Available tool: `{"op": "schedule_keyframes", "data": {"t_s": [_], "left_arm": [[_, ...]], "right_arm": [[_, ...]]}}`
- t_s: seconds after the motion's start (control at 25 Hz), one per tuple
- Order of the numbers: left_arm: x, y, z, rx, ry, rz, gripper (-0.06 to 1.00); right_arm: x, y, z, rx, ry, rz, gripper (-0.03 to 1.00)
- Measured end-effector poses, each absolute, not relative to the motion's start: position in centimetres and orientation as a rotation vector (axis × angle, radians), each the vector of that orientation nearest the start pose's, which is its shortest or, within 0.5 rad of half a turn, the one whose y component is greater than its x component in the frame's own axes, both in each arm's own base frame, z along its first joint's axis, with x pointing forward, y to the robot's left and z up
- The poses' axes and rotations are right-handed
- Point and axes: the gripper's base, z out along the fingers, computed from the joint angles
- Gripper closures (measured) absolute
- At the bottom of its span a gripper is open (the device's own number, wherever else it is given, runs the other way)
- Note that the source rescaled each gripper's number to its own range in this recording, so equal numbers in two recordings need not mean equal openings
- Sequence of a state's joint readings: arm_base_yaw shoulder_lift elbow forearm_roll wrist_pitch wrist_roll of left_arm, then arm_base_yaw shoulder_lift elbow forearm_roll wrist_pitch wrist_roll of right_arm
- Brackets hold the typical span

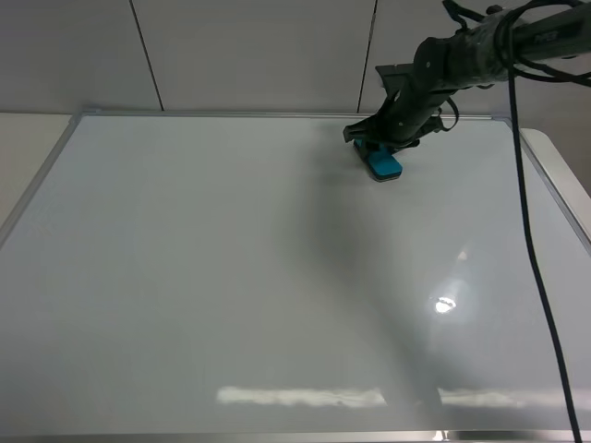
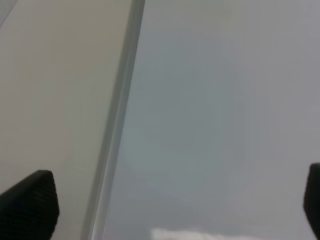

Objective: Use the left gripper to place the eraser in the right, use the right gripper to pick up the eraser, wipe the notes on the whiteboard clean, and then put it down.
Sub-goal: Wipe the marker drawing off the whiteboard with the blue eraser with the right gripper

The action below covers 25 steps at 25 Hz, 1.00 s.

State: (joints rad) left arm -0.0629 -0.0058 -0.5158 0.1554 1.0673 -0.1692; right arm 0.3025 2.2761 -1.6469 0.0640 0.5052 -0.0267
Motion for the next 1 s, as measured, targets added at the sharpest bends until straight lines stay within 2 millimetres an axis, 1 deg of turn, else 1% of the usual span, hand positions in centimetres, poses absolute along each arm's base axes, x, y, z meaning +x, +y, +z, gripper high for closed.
{"op": "schedule_keyframes", "data": {"t_s": [0.04,0.08,0.16,0.28,0.48,0.72,1.0], "left_arm": [[-0.8,1.3,28.2,-0.117,2.016,0.038,-0.06],[-0.8,1.3,28.2,-0.117,2.016,0.038,-0.06],[-0.8,1.3,28.2,-0.117,2.016,0.038,-0.06],[-0.8,1.3,28.2,-0.117,2.016,0.038,-0.06],[-0.8,1.3,28.2,-0.117,2.016,0.038,-0.06],[-0.8,1.3,28.2,-0.117,2.016,0.038,-0.06],[-0.8,1.3,28.2,-0.117,2.016,0.038,-0.06]], "right_arm": [[45.8,15.8,12.3,-0.392,2.591,0.161,0.95],[45.6,16.5,12.3,-0.412,2.585,0.155,0.95],[45.5,16.6,12.3,-0.391,2.588,0.149,0.95],[45.6,16.3,12.3,-0.374,2.59,0.133,0.95],[46.1,14.8,11.8,-0.334,2.601,0.082,0.95],[46.7,13.9,11.4,-0.285,2.592,0.071,0.95],[48.0,11.3,10.5,-0.216,2.559,0.051,0.95]]}}
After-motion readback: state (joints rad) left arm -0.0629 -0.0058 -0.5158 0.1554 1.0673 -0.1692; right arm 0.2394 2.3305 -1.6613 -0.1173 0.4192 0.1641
